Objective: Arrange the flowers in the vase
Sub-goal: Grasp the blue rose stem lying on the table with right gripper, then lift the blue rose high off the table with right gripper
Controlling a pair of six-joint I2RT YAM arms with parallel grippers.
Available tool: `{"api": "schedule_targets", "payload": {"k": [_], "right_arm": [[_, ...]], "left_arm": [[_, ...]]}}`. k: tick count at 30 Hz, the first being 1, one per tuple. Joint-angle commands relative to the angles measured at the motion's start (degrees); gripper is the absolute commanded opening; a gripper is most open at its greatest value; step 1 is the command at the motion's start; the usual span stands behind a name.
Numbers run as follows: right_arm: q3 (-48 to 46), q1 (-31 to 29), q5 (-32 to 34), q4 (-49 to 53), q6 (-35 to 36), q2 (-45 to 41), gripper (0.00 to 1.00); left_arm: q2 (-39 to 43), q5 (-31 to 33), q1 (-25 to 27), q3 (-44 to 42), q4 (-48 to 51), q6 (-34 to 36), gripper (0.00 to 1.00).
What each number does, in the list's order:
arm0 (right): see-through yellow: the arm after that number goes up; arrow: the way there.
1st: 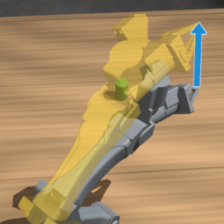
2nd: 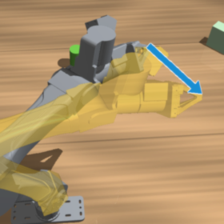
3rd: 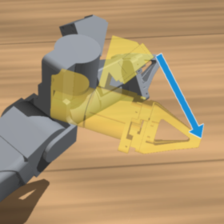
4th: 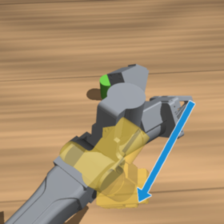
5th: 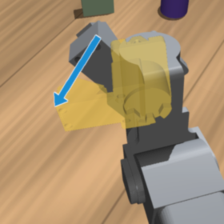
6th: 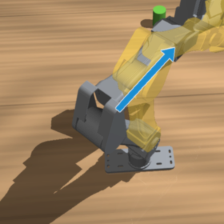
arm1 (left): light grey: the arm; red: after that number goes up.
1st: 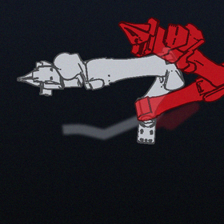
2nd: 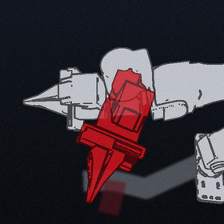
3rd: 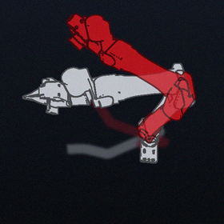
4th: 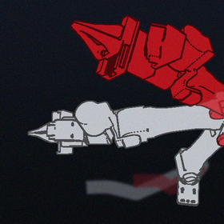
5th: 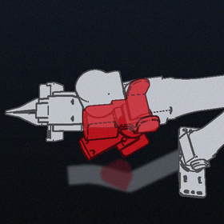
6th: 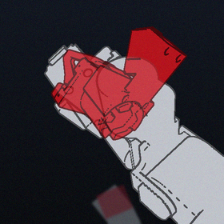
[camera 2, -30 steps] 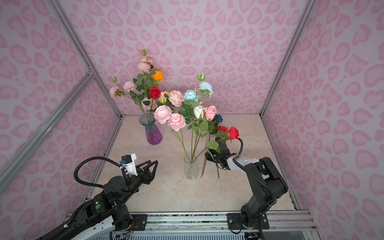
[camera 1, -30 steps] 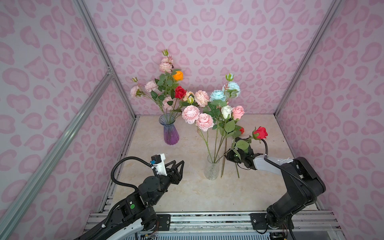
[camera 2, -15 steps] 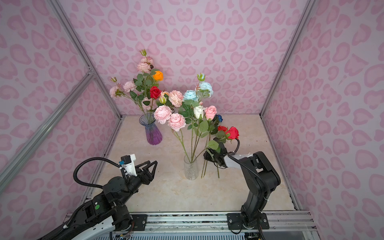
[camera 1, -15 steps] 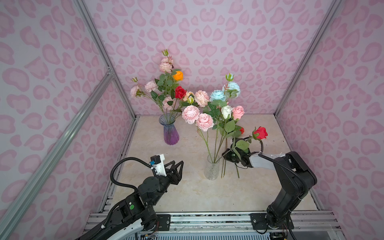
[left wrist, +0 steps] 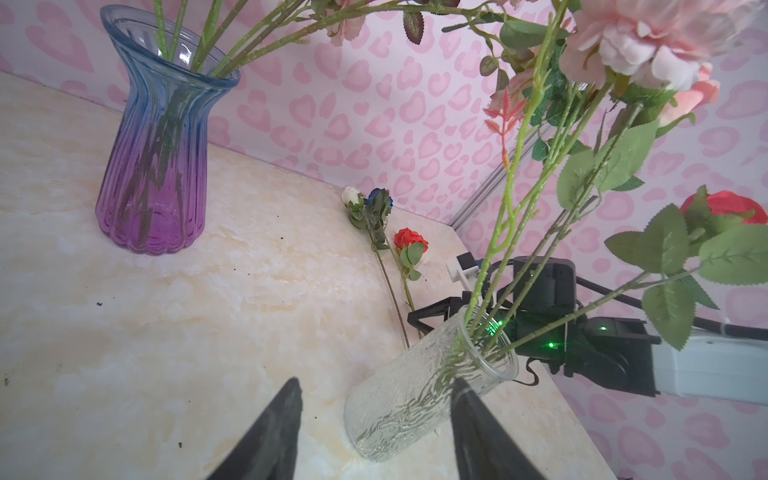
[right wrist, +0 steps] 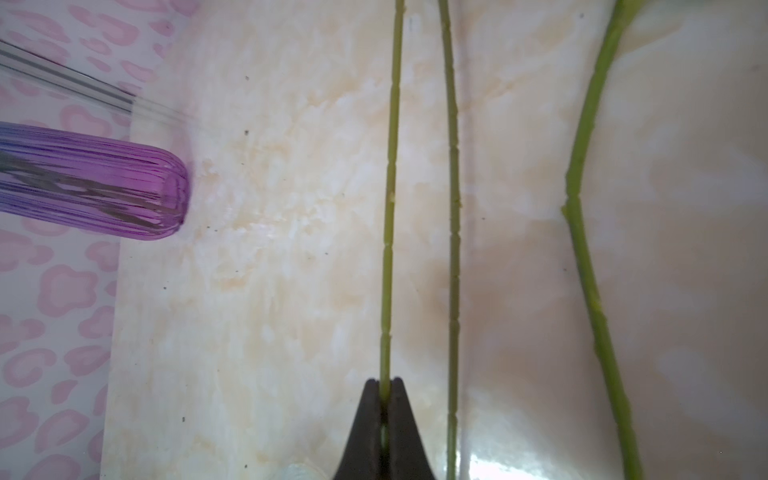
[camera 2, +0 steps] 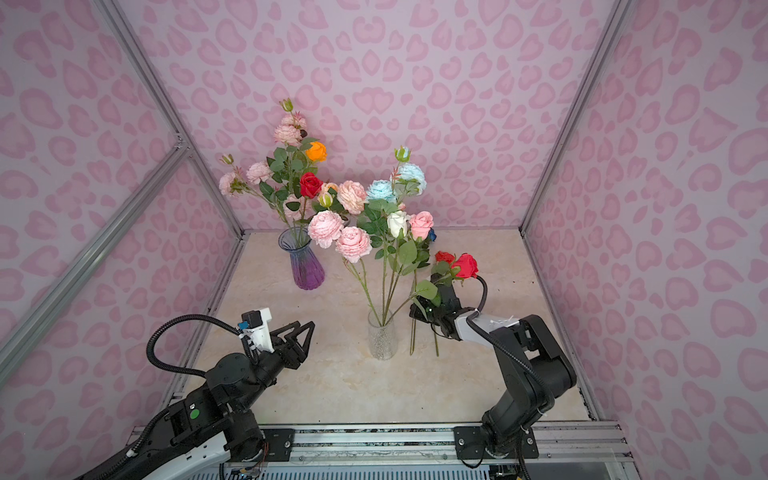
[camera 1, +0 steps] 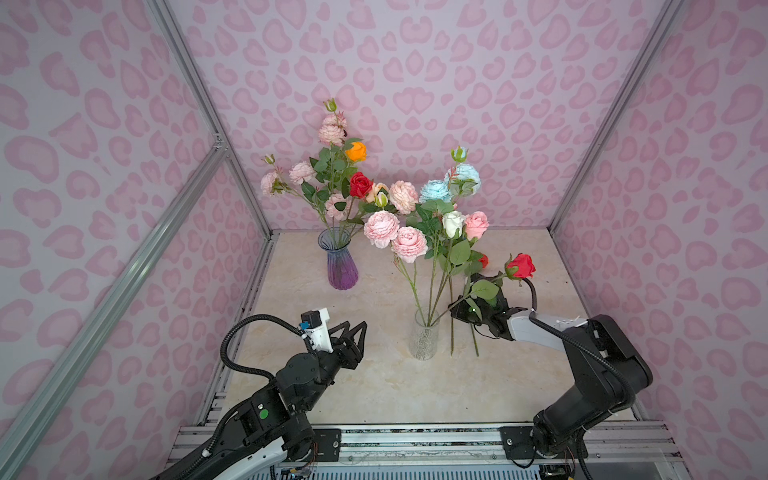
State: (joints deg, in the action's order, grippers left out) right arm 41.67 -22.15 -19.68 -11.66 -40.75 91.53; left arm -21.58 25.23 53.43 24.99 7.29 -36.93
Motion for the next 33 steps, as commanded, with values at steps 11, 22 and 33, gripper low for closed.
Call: {"api": "schedule_targets", "payload": {"k": [11, 22, 33], "right_arm": [[-5.3, 2.3, 6.6, 7.2, 3.8, -21.3, 0.00], [-8.7, 3.6, 21.1, 22.3, 9.2, -55.1, 0.00], [-6.3, -5.0, 17.7, 22.7, 20.0, -77.2, 0.00]], "left_arm": [[-3.0, -0.7, 0.0, 2.7, -1.7, 2.1, 0.59], [-6.9, -3.7, 0.0, 10.7, -1.7, 9.0, 0.59], [-16.3, -13.2, 0.0, 22.5, -3.0, 16.5, 0.59]]}}
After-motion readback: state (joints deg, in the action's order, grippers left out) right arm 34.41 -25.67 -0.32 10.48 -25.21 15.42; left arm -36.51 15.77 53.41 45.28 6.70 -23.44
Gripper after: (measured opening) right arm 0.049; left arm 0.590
